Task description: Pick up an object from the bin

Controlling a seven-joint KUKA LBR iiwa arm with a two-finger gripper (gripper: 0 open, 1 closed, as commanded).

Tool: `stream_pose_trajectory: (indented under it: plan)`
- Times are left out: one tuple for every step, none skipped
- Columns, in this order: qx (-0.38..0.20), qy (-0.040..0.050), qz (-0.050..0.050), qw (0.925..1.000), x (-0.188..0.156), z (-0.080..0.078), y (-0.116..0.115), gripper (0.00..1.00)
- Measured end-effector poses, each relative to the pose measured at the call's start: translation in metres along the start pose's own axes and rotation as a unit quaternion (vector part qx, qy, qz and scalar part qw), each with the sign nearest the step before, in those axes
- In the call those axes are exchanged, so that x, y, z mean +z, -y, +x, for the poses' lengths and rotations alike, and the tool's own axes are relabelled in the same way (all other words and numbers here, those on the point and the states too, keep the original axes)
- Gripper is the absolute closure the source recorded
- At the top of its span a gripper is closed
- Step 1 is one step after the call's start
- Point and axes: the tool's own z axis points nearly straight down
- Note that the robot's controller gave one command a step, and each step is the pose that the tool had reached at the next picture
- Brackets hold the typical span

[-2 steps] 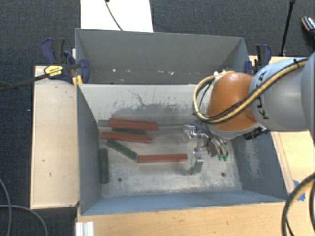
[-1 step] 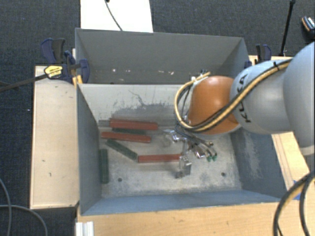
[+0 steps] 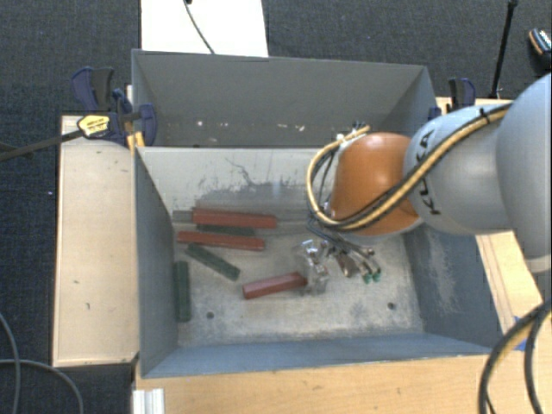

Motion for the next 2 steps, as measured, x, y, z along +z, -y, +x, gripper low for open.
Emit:
stream_pose_trajectory:
  plan:
    - [-0.005, 0.0064, 0.002, 1.0, -0.124, -0.008, 0.003, 1.0]
    - [-0.21, 0.0062, 0.003, 0.9776, -0.282, -0.01, -0.023, 1.0]
